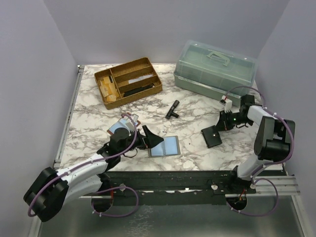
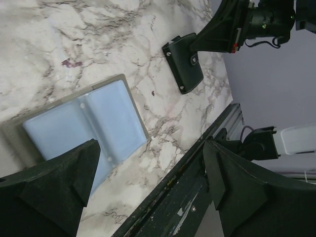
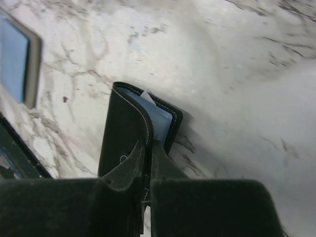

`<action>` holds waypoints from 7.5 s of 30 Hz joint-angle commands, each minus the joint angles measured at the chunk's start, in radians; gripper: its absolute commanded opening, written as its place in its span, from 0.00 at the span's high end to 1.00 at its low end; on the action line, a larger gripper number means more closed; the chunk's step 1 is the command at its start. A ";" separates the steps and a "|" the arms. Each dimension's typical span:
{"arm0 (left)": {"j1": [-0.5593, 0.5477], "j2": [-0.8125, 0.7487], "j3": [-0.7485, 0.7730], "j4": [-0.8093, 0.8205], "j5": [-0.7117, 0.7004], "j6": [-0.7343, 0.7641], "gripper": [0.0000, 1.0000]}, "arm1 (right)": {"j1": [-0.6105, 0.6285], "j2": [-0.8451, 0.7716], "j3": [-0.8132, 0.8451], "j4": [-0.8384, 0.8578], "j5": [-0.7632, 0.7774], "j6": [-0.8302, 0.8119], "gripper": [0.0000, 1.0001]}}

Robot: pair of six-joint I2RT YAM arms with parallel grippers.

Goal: Take the credit cards out of the card holder
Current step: Pick up the card holder from the center of the board, then open the card holder, then place the card holder at the center of the board.

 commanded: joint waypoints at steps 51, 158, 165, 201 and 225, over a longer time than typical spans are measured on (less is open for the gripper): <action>-0.276 0.709 0.487 0.189 -0.345 -0.361 1.00 | 0.447 -0.394 -0.057 0.138 -0.121 0.113 0.44; -0.143 0.421 0.203 0.831 0.301 -0.050 1.00 | 0.365 -0.364 -0.120 0.423 -0.799 0.569 0.47; -0.143 0.447 0.227 0.886 0.359 -0.067 1.00 | 0.365 -0.368 -0.130 0.433 -0.836 0.570 0.50; -0.086 0.239 0.099 0.393 -0.139 -0.008 0.05 | 0.374 -0.471 -0.100 0.333 -0.376 0.432 1.00; -0.101 0.425 0.023 0.683 0.009 0.072 0.10 | 0.335 -0.352 -0.081 0.262 -0.231 0.455 1.00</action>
